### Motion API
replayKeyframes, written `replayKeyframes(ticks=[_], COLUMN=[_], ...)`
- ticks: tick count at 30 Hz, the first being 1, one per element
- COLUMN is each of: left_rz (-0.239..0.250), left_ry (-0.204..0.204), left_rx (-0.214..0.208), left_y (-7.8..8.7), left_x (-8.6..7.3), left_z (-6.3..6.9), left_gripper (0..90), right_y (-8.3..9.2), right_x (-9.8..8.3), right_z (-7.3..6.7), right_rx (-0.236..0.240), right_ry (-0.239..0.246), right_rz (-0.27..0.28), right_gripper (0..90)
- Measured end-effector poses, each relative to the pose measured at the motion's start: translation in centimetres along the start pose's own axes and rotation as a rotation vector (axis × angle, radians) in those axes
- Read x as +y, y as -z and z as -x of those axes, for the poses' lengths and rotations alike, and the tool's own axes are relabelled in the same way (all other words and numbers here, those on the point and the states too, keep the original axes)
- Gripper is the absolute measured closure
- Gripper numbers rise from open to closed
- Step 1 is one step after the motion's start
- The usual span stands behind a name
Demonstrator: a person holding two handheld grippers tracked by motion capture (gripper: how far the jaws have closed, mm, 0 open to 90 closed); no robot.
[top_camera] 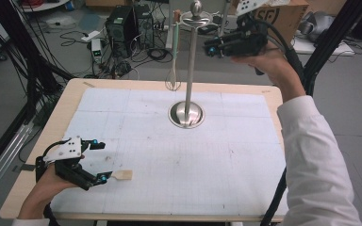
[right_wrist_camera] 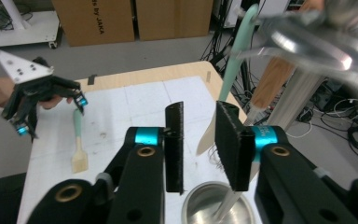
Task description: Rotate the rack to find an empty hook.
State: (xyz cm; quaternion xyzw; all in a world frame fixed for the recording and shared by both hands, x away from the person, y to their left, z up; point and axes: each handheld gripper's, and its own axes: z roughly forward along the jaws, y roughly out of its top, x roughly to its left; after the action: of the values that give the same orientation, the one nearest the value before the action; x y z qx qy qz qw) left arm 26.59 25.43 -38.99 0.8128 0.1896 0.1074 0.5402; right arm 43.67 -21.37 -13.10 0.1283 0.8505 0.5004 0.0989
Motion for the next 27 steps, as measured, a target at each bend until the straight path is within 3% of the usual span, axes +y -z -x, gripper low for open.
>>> replayKeyframes(ticks=[4, 11, 13, 14, 17, 20, 27], left_rz=[-0.002, -0.018, -0.019, -0.018, -0.021, -0.027, -0.021], left_ry=[0.02, 0.006, 0.008, 0.012, 0.018, 0.028, 0.003], left_rx=[-0.003, 0.003, 0.005, 0.002, -0.011, -0.004, 0.013], left_y=[0.1, 0.6, 0.7, 0.7, 0.8, 0.9, 1.2], left_x=[0.0, 0.7, 0.9, 1.0, 1.0, 1.0, 1.6], left_z=[-0.5, -0.8, -0.9, -0.9, -1.1, -1.4, -1.0], left_gripper=[1.7, 1.7, 1.7, 1.7, 1.7, 1.7, 1.7], right_y=[0.4, 0.7, 0.7, 0.7, 0.6, 0.6, 1.0], right_x=[-2.1, -5.8, -6.8, -7.3, -8.8, -10.4, -13.9], right_z=[-1.0, -2.6, -3.2, -3.5, -4.3, -5.1, -7.1], right_rx=[0.001, -0.029, -0.054, -0.061, -0.035, -0.017, -0.073], right_ry=[-0.02, -0.038, -0.046, -0.056, -0.063, -0.024, -0.073], right_rz=[-0.003, -0.039, -0.041, -0.041, -0.059, -0.06, -0.013], right_gripper=[58.9, 32.9, 18.7, 16.4, 0.0, 0.4, 0.4])
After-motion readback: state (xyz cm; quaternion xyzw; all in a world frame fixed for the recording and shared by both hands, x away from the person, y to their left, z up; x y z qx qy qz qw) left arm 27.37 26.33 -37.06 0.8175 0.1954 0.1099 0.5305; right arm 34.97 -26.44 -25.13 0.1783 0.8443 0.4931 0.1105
